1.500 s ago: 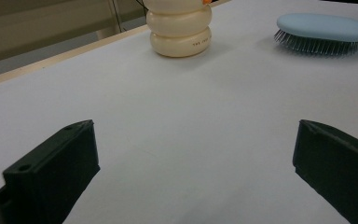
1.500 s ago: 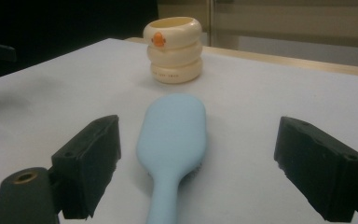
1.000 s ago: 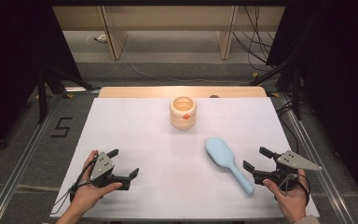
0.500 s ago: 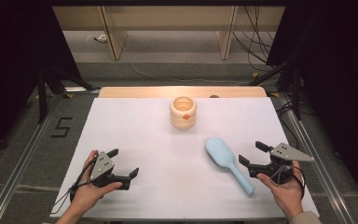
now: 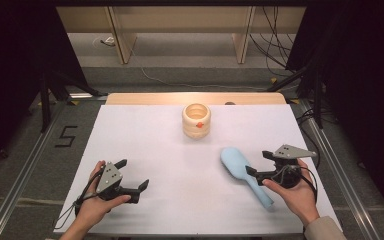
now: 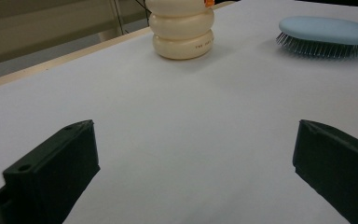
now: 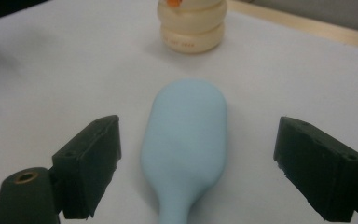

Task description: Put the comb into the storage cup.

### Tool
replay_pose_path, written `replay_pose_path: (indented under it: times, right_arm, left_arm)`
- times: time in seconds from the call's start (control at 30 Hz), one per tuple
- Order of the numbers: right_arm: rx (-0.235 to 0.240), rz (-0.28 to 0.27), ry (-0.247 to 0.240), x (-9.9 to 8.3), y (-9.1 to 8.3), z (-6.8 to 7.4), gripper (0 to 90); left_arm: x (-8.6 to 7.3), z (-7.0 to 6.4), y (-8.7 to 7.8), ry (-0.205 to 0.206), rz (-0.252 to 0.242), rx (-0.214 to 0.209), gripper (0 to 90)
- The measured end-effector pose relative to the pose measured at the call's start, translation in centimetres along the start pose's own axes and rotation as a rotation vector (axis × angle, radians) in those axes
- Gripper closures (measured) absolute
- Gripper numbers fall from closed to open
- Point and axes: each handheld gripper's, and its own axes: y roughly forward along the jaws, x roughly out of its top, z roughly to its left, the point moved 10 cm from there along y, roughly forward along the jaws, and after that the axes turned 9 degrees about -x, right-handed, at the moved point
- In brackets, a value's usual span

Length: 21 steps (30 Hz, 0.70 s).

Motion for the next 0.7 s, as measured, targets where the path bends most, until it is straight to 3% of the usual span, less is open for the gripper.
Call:
replay_pose_path:
  times: [0.07,0.1,0.27,0.37,0.47,0.5,0.53,0.57,0.63,0.7]
  right_arm:
    - [0.013,0.052,-0.014,-0.4,0.4,0.3,15.7]
    - [0.021,0.111,-0.027,-0.9,0.8,0.5,15.8]
    - [0.039,0.222,-0.04,-1.8,1.3,0.9,16.8]
    - [0.038,0.348,-0.057,-2.8,1.8,1.1,17.3]
    - [0.041,0.441,-0.076,-3.5,2.2,1.4,17.5]
    - [0.041,0.441,-0.076,-3.5,2.2,1.4,17.5]
    - [0.048,0.488,-0.099,-3.9,2.4,1.7,17.6]
    - [0.048,0.488,-0.099,-3.9,2.4,1.7,17.6]
    - [0.042,0.557,-0.11,-4.3,2.8,1.9,18.6]
    - [0.04,0.577,-0.112,-4.4,2.9,1.9,19.0]
  left_arm:
    - [0.0,0.0,0.0,0.0,0.0,0.0,0.0]
    - [0.0,0.0,0.0,0.0,0.0,0.0,0.0]
    - [0.0,0.0,0.0,0.0,0.0,-0.001,0.0]
    - [0.0,0.0,0.0,-0.001,0.001,0.0,0.0]
    - [0.0,0.0,0.0,-0.003,0.001,0.001,0.0]
    - [0.0,0.0,0.0,-0.002,0.001,0.001,0.0]
    - [0.0,0.1,0.0,-0.001,0.002,0.002,0.0]
    - [0.0,0.1,0.0,-0.001,0.001,0.002,0.0]
    - [0.0,0.1,0.0,-0.003,0.0,0.003,0.0]
    - [0.0,0.1,0.0,-0.003,0.0,0.003,0.0]
